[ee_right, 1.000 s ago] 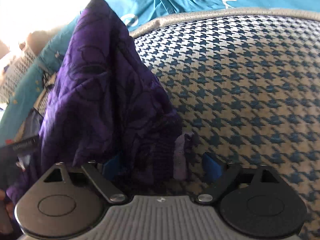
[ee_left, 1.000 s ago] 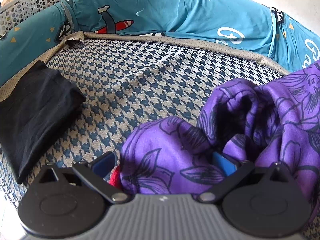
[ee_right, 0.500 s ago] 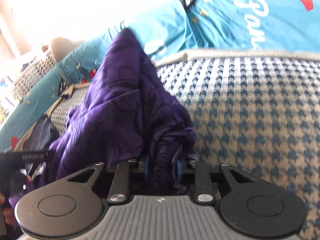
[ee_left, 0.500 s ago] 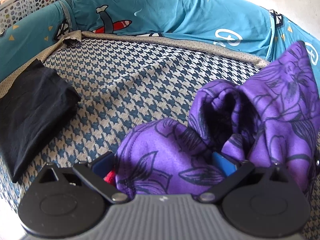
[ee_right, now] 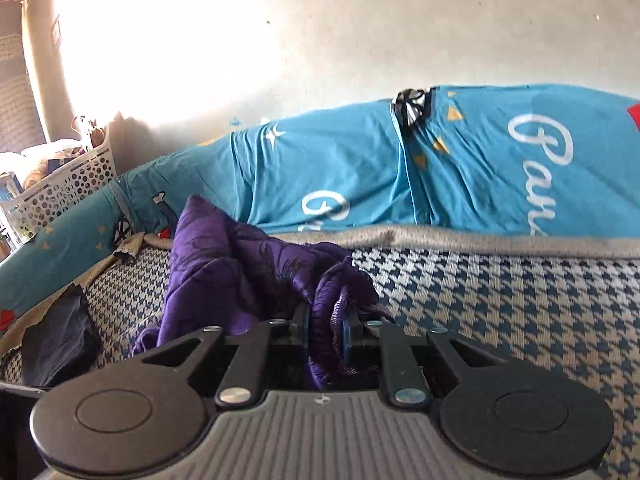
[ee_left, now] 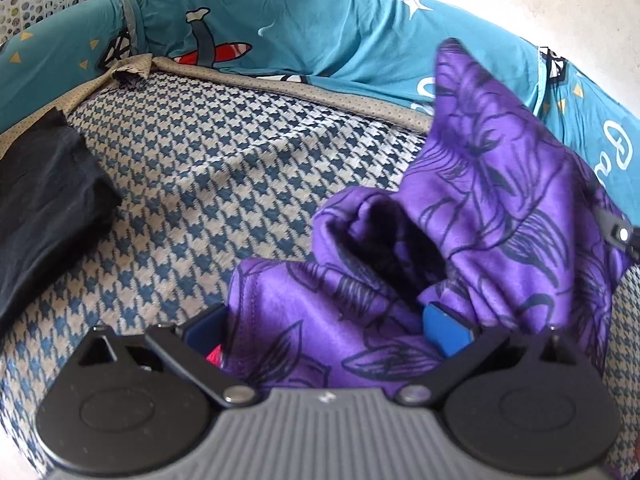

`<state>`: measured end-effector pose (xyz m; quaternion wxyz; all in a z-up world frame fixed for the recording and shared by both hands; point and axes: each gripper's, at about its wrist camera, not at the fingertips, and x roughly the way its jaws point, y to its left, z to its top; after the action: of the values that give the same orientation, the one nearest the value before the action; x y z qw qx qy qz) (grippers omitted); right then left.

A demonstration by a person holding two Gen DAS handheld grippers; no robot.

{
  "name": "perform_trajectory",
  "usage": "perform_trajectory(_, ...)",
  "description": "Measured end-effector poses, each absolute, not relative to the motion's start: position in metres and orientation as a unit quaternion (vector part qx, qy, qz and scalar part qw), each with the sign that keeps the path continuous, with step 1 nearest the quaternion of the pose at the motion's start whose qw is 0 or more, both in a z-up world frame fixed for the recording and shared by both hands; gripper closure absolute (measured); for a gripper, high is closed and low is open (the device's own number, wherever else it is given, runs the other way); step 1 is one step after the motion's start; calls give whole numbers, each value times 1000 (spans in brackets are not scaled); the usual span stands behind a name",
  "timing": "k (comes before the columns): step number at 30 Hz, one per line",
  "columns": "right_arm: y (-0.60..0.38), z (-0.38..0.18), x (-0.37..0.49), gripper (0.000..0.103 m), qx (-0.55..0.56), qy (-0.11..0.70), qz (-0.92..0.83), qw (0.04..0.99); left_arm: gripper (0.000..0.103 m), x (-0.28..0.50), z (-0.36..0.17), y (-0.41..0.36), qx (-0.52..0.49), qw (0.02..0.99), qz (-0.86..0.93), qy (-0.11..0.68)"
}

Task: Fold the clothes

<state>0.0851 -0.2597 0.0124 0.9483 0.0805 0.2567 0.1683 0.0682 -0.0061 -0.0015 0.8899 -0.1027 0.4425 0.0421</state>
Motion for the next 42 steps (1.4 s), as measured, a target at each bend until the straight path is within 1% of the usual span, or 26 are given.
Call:
perform_trajectory(5,-255,20,103,89,82,222,161,958,0,77,-3,-16,-119,889,46,439)
perform_trajectory(8,-255,20,113,90,85,205,119,968,0,82,-7,-22,-113,884,40,452)
perform_trajectory(10,-259,19,118,90,85,210,93,970,0,82,-6,-22,-118,883,33,452)
perform_trajectory(12,-266,19,121,82,83,224,71,969,0,81,-3,-20,-123,886,27,447)
perform_trajectory(14,-272,19,123,81,82,237,53,967,0,79,4,-15,-126,893,30,431)
perform_trajectory(17,-278,23,114,80,99,241,82,962,0,78,15,-5,-143,901,45,408)
perform_trajectory(19,-272,28,103,73,91,230,105,963,0,79,16,3,-156,899,60,406)
perform_trajectory(21,-261,32,95,59,74,225,142,961,0,81,11,9,-166,891,77,416)
perform_trajectory(23,-245,31,87,55,54,231,180,955,0,82,5,15,-176,883,84,428)
perform_trajectory(27,-216,19,80,51,9,242,209,948,0,81,1,15,-173,879,94,435)
perform_trajectory(34,-191,-5,80,51,-48,265,190,944,0,84,-4,6,-147,877,94,447)
perform_trajectory(35,-190,-8,80,54,-56,266,185,944,0,84,-5,5,-145,877,93,449)
perform_trajectory(36,-189,-9,80,66,-60,264,182,945,0,84,-6,5,-143,876,93,451)
perform_trajectory(37,-189,-10,80,73,-62,263,179,946,0,84,-6,4,-139,877,93,451)
perform_trajectory(38,-191,-10,79,84,-59,261,177,947,0,84,-7,3,-136,877,93,451)
perform_trajectory(39,-192,-9,78,92,-57,260,175,948,0,84,-7,1,-131,878,94,451)
perform_trajectory(40,-194,-8,78,94,-54,258,172,949,0,84,-8,0,-125,878,95,451)
perform_trajectory(42,-197,-6,76,96,-48,254,167,951,0,83,-9,-3,-115,880,98,450)
